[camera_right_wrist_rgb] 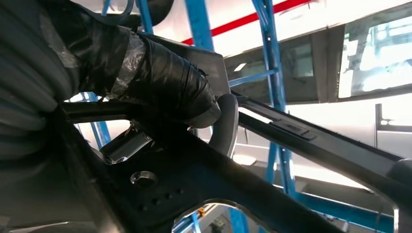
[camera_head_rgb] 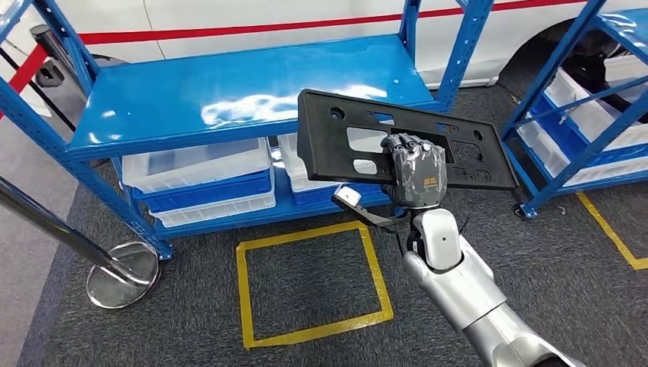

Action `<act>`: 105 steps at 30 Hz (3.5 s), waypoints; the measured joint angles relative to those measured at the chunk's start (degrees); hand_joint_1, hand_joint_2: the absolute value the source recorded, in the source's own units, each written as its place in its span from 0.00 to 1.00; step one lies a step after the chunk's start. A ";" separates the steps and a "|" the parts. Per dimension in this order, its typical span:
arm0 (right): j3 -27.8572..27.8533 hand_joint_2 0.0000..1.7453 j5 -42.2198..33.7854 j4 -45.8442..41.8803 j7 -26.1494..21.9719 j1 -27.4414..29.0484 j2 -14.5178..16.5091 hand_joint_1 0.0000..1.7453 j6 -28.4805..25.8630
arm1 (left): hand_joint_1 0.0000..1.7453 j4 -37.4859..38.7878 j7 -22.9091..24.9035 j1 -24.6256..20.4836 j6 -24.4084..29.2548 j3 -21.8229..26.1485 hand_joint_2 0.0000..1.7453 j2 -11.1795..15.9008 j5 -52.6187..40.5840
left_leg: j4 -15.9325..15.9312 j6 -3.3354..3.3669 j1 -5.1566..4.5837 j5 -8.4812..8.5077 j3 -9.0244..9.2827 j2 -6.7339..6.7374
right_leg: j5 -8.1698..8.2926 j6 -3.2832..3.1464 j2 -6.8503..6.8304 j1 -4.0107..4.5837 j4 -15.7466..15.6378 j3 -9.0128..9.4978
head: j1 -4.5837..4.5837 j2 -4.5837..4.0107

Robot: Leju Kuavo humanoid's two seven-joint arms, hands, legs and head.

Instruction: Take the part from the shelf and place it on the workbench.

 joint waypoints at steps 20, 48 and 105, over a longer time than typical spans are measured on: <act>2.28 1.00 -1.52 12.46 2.50 -6.97 9.95 1.00 -0.16 | 0.00 0.04 -0.02 -0.52 -2.24 -1.13 1.00 -0.22 -4.67 | -4.47 3.96 -1.10 -1.68 6.03 -5.76 | -0.55 0.57 3.49 0.74 10.08 -11.76 | 0.01 0.00; -1.30 1.00 -1.64 -8.11 1.14 6.08 -6.12 1.00 4.04 | 0.00 0.12 0.42 -0.42 -3.02 -1.75 1.00 -0.47 -5.43 | -1.61 2.73 0.21 -6.54 8.31 -7.75 | 6.67 1.31 5.60 -0.15 1.97 -11.85 | 0.20 0.01; -2.32 1.00 3.57 1.81 5.63 -0.29 3.49 1.00 4.81 | 0.00 0.04 -2.92 -0.21 -2.32 -1.99 1.00 0.10 -7.06 | -0.89 3.30 -1.45 -4.32 4.90 -10.31 | 4.47 -2.19 8.97 1.87 -0.23 -4.87 | 0.65 0.00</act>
